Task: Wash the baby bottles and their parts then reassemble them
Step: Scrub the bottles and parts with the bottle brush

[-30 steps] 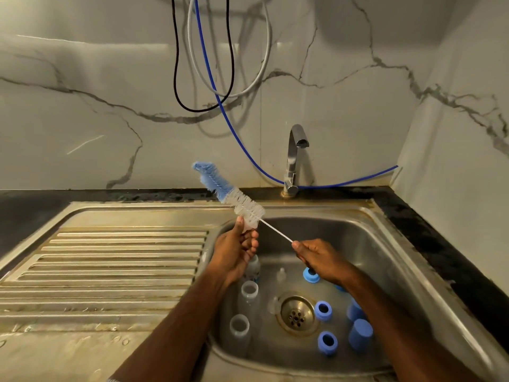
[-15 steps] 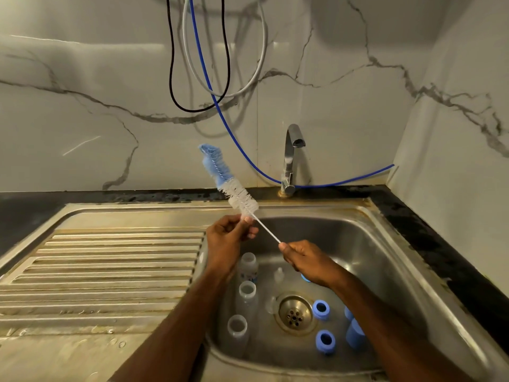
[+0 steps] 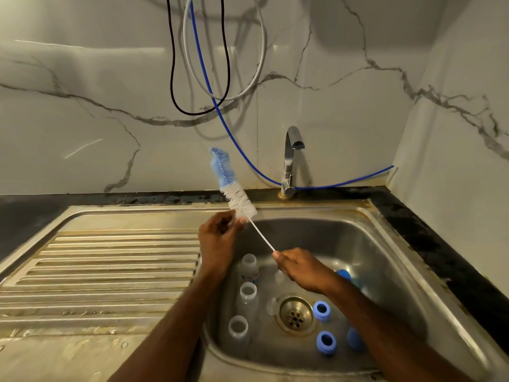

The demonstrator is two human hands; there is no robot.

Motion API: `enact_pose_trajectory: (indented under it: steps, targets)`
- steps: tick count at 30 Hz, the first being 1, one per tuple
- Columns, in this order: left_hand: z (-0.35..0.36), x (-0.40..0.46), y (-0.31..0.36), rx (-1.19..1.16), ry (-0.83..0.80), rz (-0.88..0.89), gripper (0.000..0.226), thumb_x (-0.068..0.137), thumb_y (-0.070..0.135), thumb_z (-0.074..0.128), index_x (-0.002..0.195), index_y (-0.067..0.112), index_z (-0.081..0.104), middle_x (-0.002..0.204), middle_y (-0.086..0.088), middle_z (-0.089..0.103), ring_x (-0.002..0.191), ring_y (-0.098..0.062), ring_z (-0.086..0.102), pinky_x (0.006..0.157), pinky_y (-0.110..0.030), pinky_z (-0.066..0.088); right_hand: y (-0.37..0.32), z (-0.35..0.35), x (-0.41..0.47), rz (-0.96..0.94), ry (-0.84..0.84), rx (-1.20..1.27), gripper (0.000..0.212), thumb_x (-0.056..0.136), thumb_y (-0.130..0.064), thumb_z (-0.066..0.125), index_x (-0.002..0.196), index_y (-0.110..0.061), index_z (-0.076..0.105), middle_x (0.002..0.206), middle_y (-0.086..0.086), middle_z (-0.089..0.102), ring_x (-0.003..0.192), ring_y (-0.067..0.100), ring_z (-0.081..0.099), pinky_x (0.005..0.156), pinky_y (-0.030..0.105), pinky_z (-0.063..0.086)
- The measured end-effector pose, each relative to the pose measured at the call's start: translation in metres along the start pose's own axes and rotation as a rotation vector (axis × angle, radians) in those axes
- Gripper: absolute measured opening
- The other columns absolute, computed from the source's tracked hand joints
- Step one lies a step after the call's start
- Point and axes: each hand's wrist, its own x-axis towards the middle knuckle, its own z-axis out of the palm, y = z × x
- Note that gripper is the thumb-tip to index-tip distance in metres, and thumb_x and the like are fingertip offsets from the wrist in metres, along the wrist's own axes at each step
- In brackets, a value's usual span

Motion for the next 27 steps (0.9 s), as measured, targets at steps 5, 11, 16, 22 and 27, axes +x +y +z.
enact_pose_trajectory:
  steps: [5, 11, 16, 22, 27]
  targets:
    - [-0.008, 0.001, 0.013, -0.616, -0.262, -0.700, 0.031, 0.096, 0.029, 0.061, 0.106, 0.001, 0.068, 0.076, -0.009, 0.066, 0.060, -0.010, 0.060, 0.054, -0.019, 0.054, 0.022, -0.016, 0.005, -0.113, 0.181, -0.392, 0.054, 0.104, -0.054, 0.037, 0.063, -0.021, 0.047, 0.055, -0.004, 0.050, 0.054, 0.008, 0.049, 0.058, 0.033, 0.042]
    - [0.010, -0.007, 0.015, -0.358, -0.110, -0.261, 0.020, 0.097, 0.019, 0.064, 0.110, 0.004, 0.069, 0.090, -0.006, 0.075, 0.081, -0.015, 0.071, 0.072, -0.023, 0.058, -0.001, -0.003, -0.001, 0.051, -0.076, 0.154, 0.050, 0.104, -0.053, 0.039, 0.063, -0.025, 0.047, 0.054, -0.008, 0.037, 0.046, 0.008, 0.030, 0.046, 0.027, 0.027]
    - [0.004, 0.001, 0.003, 0.288, 0.049, 0.197, 0.020, 0.095, 0.020, 0.069, 0.113, 0.010, 0.070, 0.094, 0.004, 0.074, 0.083, -0.005, 0.071, 0.075, -0.019, 0.057, -0.009, 0.006, -0.002, 0.091, -0.121, 0.252, 0.051, 0.104, -0.056, 0.038, 0.064, -0.025, 0.048, 0.053, -0.006, 0.036, 0.046, 0.010, 0.029, 0.043, 0.023, 0.025]
    - [-0.003, 0.002, 0.013, -0.596, -0.238, -0.635, 0.034, 0.097, 0.032, 0.059, 0.103, 0.000, 0.068, 0.072, -0.006, 0.062, 0.053, -0.009, 0.052, 0.049, -0.019, 0.048, 0.021, -0.014, 0.006, -0.113, 0.200, -0.351, 0.053, 0.104, -0.055, 0.036, 0.063, -0.023, 0.046, 0.057, -0.004, 0.051, 0.055, 0.011, 0.050, 0.060, 0.037, 0.045]
    - [0.010, -0.002, 0.018, -0.800, -0.184, -0.634, 0.030, 0.092, 0.029, 0.063, 0.106, 0.002, 0.066, 0.078, -0.009, 0.067, 0.060, -0.011, 0.062, 0.055, -0.019, 0.054, 0.014, -0.008, 0.004, -0.153, 0.160, -0.170, 0.048, 0.104, -0.052, 0.040, 0.061, -0.034, 0.051, 0.052, -0.010, 0.046, 0.051, 0.003, 0.043, 0.059, 0.032, 0.040]
